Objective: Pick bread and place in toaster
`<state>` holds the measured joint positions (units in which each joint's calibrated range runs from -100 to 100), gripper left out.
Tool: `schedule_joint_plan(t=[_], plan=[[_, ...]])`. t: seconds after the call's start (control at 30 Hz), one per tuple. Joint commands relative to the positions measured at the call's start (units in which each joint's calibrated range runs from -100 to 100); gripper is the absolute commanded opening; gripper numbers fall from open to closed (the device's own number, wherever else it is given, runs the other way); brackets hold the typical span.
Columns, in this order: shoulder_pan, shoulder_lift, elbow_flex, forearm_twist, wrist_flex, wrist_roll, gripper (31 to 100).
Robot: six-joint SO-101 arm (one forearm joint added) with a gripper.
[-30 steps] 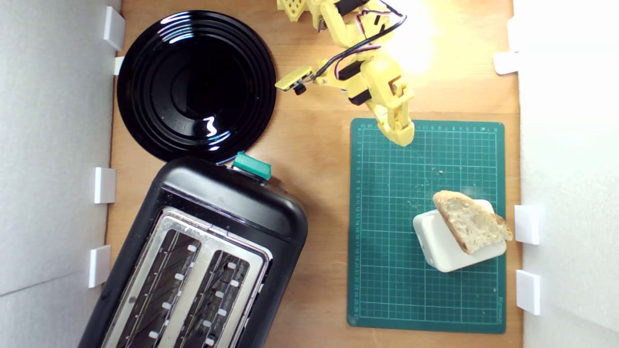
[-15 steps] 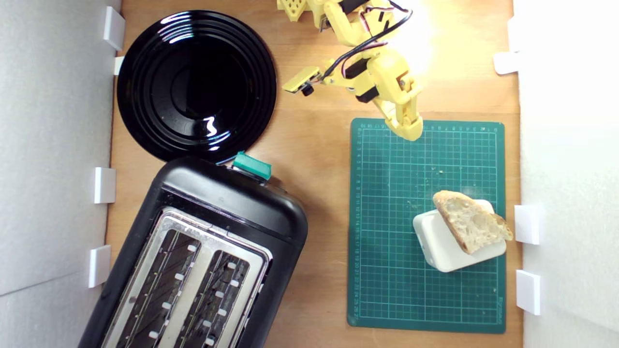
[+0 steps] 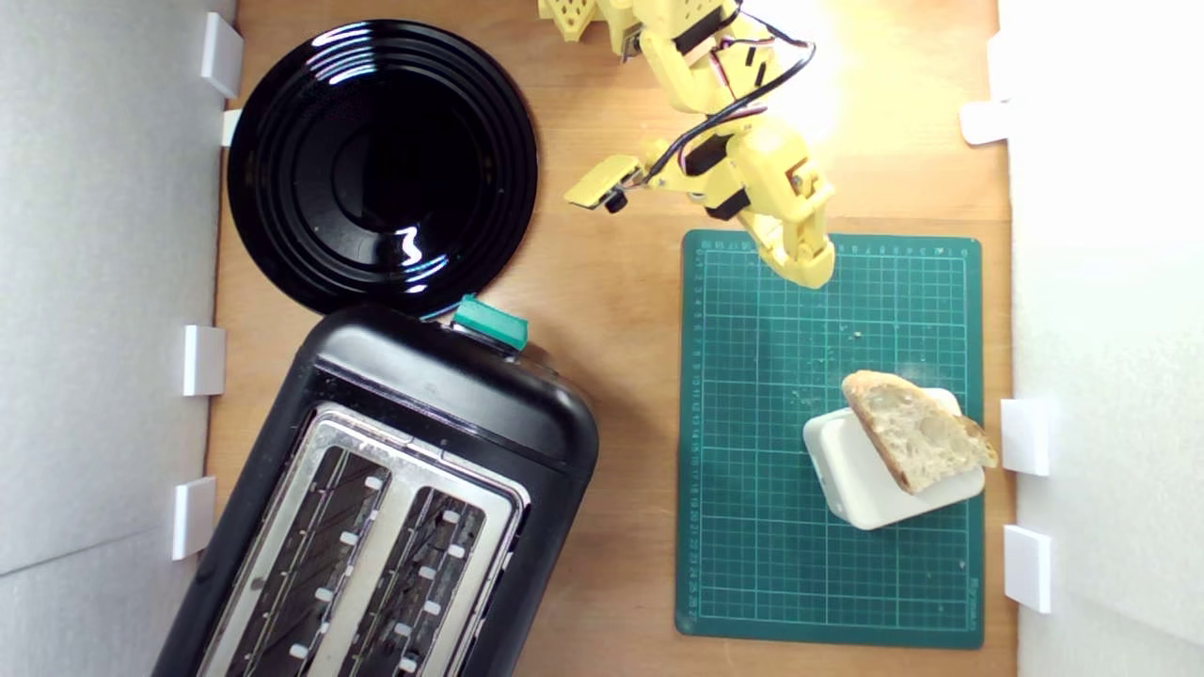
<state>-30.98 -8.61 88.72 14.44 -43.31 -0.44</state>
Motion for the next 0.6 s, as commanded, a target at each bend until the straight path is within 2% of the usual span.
schedule_joint_plan(t=[0.0, 0.1, 0.17, 0.33, 0.57], plan=[[-0.44, 1.54, -2.79, -1.2, -4.05, 1.25, 55.6], [-0.44, 2.7, -2.79, -6.37, -6.87, 2.24, 64.8], [-0.44, 3.37, -2.79, -8.0, -8.23, 2.35, 70.0], [-0.44, 6.7, -5.06, -8.27, -9.77, 2.09, 77.3], [-0.68, 10.77, -10.05, -7.82, -9.77, 1.98, 80.5]])
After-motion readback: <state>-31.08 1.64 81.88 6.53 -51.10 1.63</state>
